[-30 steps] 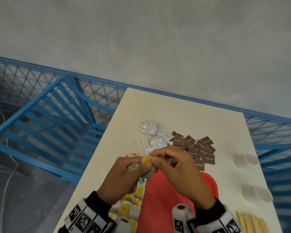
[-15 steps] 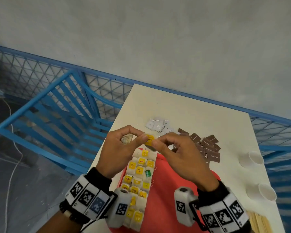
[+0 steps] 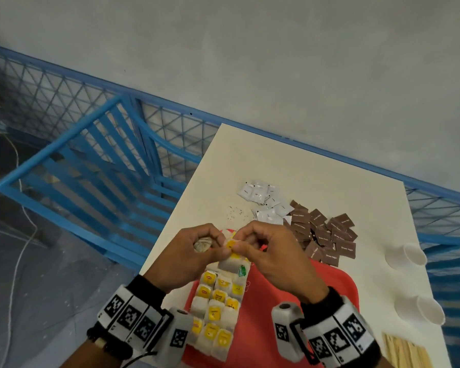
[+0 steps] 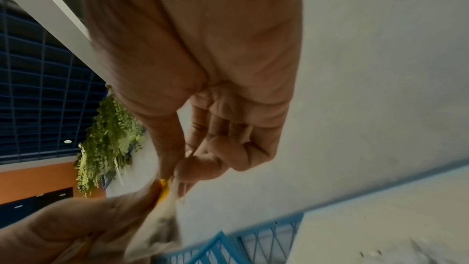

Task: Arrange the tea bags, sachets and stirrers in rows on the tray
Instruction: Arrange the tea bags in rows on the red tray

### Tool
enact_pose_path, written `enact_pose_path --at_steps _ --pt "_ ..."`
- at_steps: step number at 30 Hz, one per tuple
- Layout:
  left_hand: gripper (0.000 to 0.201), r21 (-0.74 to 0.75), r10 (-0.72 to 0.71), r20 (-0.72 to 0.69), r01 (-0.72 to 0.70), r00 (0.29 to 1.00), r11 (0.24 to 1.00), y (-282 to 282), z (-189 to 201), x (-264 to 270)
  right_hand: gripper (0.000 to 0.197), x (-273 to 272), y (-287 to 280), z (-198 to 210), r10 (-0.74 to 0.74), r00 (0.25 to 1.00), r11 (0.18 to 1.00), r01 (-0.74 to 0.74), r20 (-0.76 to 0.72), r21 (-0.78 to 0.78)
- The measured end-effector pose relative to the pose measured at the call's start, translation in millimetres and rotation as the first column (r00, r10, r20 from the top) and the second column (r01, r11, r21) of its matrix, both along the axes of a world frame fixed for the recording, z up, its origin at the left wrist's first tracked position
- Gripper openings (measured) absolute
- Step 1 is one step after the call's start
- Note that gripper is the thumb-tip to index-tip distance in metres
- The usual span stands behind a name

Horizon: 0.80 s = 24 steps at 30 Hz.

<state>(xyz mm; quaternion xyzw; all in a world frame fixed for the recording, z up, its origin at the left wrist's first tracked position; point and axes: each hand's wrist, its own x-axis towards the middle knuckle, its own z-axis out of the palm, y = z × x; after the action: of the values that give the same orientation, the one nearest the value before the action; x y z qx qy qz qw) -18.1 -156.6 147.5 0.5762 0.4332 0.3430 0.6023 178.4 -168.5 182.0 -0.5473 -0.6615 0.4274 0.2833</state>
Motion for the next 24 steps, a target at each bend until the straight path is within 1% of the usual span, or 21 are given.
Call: enact_pose_path --at_steps 1,3,6,8,11,13,15,17,18,20,22,24 --pt "0.012 -0.014 -0.001 -0.021 0.001 1.000 1.000 -1.4 -9.8 -3.5 0.005 -2.8 1.9 -8.3 0.038 0.999 0.999 -0.037 0.036 -0.034" --pt "0.012 -0.049 0.009 -0.078 -0.013 0.997 0.999 -3.8 -33.5 -9.8 0.010 -9.1 6.9 -31.6 0.119 0.980 0.991 -0.107 0.159 -0.079" --pt "0.009 -0.075 0.025 -0.220 -0.043 0.975 0.996 -7.5 -76.9 -21.4 0.012 -20.3 14.2 -76.2 0.145 0.939 0.987 -0.114 0.311 -0.118" --pt "0.012 -0.098 0.060 -0.304 -0.094 0.951 0.991 -8.0 -103.2 -29.1 0.008 -27.6 17.5 -105.8 0.165 0.912 0.979 -0.105 0.375 -0.174" --pt "0.009 -0.093 0.153 -0.410 -0.209 0.899 0.974 -8.1 -128.2 -38.9 0.006 -34.9 19.7 -134.7 0.193 0.901 0.963 -0.097 0.389 -0.253" --pt "0.009 -0.075 0.185 -0.437 -0.240 0.880 0.968 -10.0 -136.1 -44.2 0.006 -37.8 20.2 -145.1 0.203 0.896 0.958 -0.100 0.394 -0.267" --pt "0.013 -0.086 0.136 -0.437 -0.191 0.889 0.978 -13.3 -138.7 -46.6 0.010 -39.7 18.5 -151.9 0.217 0.907 0.947 -0.105 0.361 -0.304" --pt "0.014 -0.109 0.049 -0.419 -0.103 0.907 0.989 -15.8 -141.8 -47.5 0.026 -42.5 18.4 -157.9 0.229 0.916 0.939 -0.119 0.331 -0.322" --pt "0.012 -0.097 0.012 -0.416 -0.058 0.910 0.994 -16.8 -143.7 -46.9 0.031 -43.5 18.9 -160.7 0.223 0.916 0.941 -0.114 0.333 -0.317" --pt "0.009 -0.034 -0.013 -0.445 -0.002 0.895 0.999 -17.1 -150.6 -45.2 0.035 -45.0 21.0 -165.3 0.195 0.918 0.946 -0.083 0.345 -0.314" --pt "0.010 -0.012 0.003 -0.488 -0.010 0.873 1.000 -14.9 -157.8 -42.8 0.035 -46.6 22.9 -168.1 0.179 0.914 0.948 -0.060 0.365 -0.314" --pt "0.023 -0.004 0.040 -0.499 -0.049 0.866 0.999 -10.8 -161.9 -39.0 0.034 -48.2 23.7 -169.7 0.175 0.917 0.944 -0.053 0.358 -0.326"
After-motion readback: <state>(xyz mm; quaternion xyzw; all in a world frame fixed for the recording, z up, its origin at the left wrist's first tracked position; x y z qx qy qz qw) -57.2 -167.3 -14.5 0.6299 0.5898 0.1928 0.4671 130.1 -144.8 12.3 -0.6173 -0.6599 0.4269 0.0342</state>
